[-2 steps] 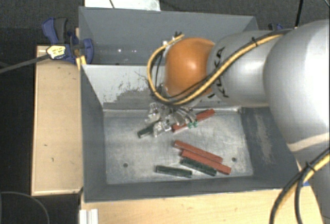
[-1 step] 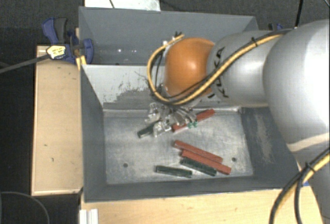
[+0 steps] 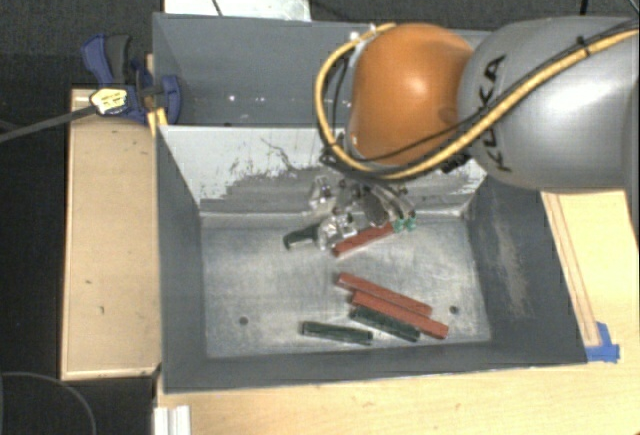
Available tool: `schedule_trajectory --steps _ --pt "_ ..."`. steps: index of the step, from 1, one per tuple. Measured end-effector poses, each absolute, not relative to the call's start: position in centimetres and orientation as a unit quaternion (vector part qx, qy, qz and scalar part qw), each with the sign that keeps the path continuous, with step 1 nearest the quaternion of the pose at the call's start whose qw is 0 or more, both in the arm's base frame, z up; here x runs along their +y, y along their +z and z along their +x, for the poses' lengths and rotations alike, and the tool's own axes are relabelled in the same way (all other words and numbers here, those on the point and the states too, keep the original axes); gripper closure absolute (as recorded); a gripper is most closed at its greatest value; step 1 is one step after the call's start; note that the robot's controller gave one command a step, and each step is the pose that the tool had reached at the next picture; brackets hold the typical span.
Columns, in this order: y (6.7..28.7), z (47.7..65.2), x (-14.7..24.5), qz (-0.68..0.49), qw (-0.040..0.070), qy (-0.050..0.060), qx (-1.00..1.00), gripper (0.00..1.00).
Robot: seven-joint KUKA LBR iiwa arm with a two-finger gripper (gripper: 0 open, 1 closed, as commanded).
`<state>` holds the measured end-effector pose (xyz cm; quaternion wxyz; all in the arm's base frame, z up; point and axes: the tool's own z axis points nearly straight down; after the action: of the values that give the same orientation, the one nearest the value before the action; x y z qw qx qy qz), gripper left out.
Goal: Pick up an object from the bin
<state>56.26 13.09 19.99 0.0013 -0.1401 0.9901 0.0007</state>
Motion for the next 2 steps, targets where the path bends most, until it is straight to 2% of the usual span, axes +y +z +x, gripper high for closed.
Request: schedule_trajectory --steps 1,2 --pt "20.0 56.3 13.1 -0.139 0.001 0.001 0.990 1.00" --pt "23.4 55.9 11.9 -0.180 -0.001 0.001 0.984 1.00"
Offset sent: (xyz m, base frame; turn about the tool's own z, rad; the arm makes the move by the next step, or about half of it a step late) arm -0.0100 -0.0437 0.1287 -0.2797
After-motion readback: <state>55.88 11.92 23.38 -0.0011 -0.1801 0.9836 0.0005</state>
